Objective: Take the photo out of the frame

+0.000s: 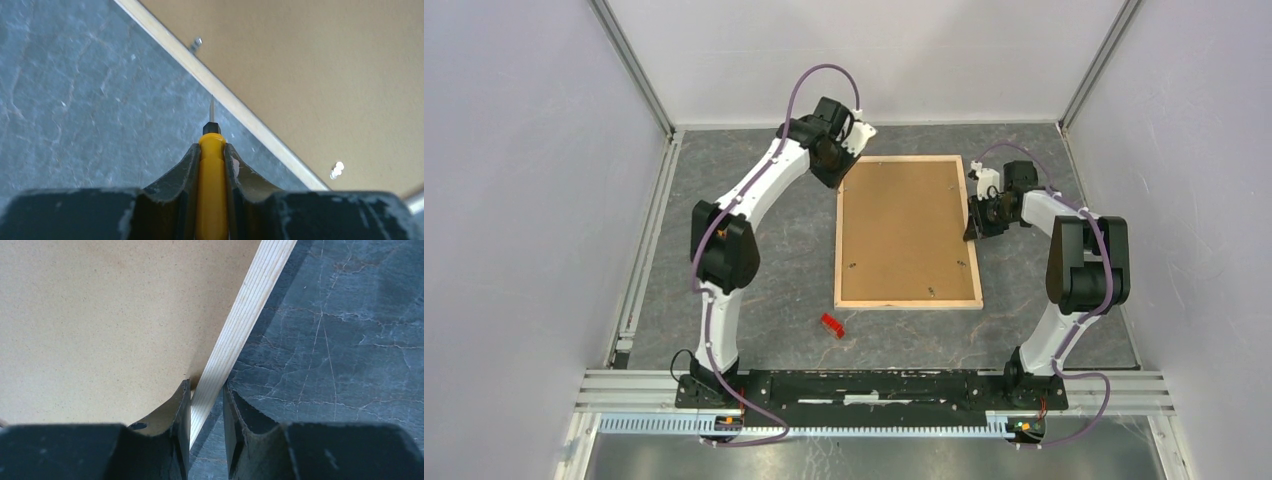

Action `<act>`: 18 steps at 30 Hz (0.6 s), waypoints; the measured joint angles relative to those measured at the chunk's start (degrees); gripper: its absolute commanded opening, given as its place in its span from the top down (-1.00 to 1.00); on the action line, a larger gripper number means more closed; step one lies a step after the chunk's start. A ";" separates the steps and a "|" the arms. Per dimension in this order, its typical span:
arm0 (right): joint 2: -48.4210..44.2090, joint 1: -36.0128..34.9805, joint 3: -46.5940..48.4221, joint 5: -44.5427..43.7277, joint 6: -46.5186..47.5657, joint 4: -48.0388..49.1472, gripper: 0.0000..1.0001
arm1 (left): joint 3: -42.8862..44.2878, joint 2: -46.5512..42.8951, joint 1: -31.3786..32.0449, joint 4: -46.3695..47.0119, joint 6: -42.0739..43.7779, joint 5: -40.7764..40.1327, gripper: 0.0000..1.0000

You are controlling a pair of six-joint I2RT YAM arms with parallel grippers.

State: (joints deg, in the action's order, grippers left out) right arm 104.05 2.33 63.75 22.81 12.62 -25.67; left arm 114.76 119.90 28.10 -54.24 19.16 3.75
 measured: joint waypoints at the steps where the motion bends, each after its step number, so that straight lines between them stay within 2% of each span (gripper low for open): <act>1: 0.00 0.02 -0.02 0.04 0.15 0.00 0.82 | 2.03 1.62 0.00 0.13 0.02 -0.31 0.96; 8: -0.02 0.04 -0.13 0.72 0.46 0.13 0.81 | 11.58 10.05 0.00 1.40 0.15 -1.75 0.96; 18: -0.39 0.20 -1.01 1.29 -0.37 1.31 0.81 | 13.40 14.21 0.00 3.91 1.44 -4.74 0.96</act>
State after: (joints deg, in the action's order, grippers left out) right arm 103.66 2.52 62.74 24.10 12.25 -24.36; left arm 128.16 134.10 28.10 -50.33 20.60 -0.99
